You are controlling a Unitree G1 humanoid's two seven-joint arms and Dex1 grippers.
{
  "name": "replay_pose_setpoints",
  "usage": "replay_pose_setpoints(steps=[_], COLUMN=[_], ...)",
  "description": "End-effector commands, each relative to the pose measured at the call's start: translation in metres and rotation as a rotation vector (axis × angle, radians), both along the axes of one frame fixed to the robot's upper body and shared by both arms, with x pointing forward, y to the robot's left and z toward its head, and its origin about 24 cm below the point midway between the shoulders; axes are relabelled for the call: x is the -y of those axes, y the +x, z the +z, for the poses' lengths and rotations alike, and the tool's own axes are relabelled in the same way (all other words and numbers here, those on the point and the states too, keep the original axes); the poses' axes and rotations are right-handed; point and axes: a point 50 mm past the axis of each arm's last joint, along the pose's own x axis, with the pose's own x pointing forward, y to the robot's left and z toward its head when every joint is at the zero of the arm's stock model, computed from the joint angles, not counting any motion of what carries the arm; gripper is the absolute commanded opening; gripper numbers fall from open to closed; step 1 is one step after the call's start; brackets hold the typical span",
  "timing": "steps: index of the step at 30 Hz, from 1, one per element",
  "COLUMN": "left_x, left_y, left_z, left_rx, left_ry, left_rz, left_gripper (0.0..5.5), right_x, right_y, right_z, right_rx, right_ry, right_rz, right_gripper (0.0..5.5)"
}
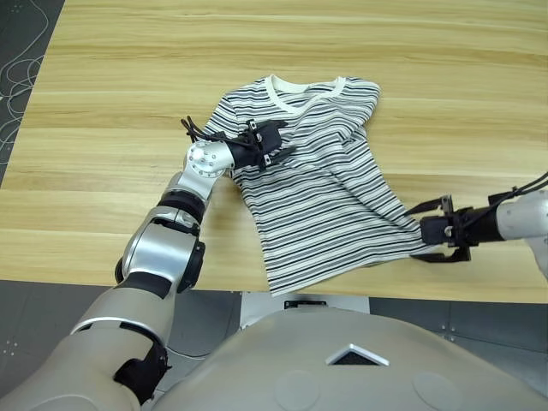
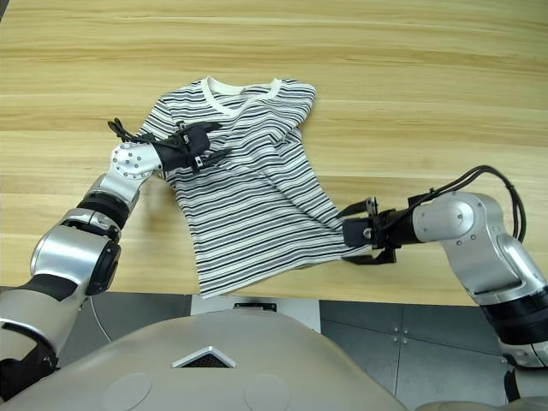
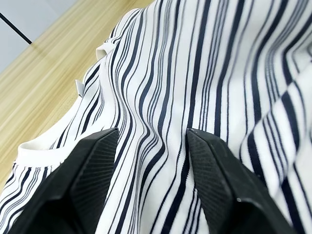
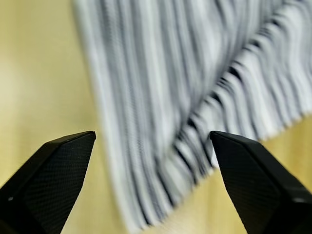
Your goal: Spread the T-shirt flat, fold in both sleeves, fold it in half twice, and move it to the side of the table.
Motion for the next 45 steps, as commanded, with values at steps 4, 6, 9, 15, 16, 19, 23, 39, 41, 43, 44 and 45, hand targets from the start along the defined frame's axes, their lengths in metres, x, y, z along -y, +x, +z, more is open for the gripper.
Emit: replay_pose_setpoints(steps=[4, 6, 9, 15, 16, 19, 23, 39, 41, 43, 44, 45], left_x=[0.009, 0.01, 0.009, 0.007, 0.006, 0.002, 0.001, -0.006, -0.002, 0.001, 0.002, 0.002], left_y=[-0.022, -0.024, -0.022, -0.015, -0.013, -0.007, 0.0, -0.055, -0.069, -0.08, -0.086, -0.09], left_z=[-0.019, -0.018, -0.014, -0.002, 0.002, 0.007, 0.016, 0.051, 0.044, 0.037, 0.033, 0.03], left_rx=[-0.142, -0.135, -0.132, -0.091, -0.083, -0.066, -0.01, 0.115, 0.072, 0.028, 0.007, -0.012], left_ry=[0.01, 0.014, 0.024, 0.051, 0.053, 0.065, 0.04, 0.042, 0.025, 0.006, 0.0, 0.0], left_rz=[-0.123, -0.16, -0.174, -0.227, -0.234, -0.219, -0.181, -0.266, -0.262, -0.247, -0.242, -0.239], left_gripper=[2.62, 2.62, 2.62, 2.62, 2.62, 2.62, 2.62, 2.62, 2.62, 2.62, 2.62, 2.62], right_x=[-0.011, -0.013, -0.01, -0.003, -0.001, -0.002, -0.019, -0.043, -0.043, -0.043, -0.043, -0.043], right_y=[-0.006, -0.002, 0.012, 0.081, 0.092, 0.122, 0.14, 0.136, 0.136, 0.136, 0.136, 0.135], right_z=[-0.001, -0.002, 0.006, 0.088, 0.091, 0.076, 0.02, -0.013, -0.012, -0.011, -0.011, -0.012], right_rx=[-0.102, -0.088, -0.05, -0.2, -0.217, -0.17, 0.04, 0.116, 0.118, 0.121, 0.122, 0.122], right_ry=[0.069, 0.079, 0.103, 0.634, 0.697, 0.764, 0.596, 0.572, 0.569, 0.566, 0.565, 0.563], right_rz=[-0.016, -0.029, -0.039, -0.135, -0.166, -0.293, -0.432, -0.444, -0.44, -0.438, -0.437, -0.435], right_gripper=[4.37, 4.37, 4.37, 4.37, 4.37, 4.37, 4.37, 4.37, 4.37, 4.37, 4.37, 4.37])
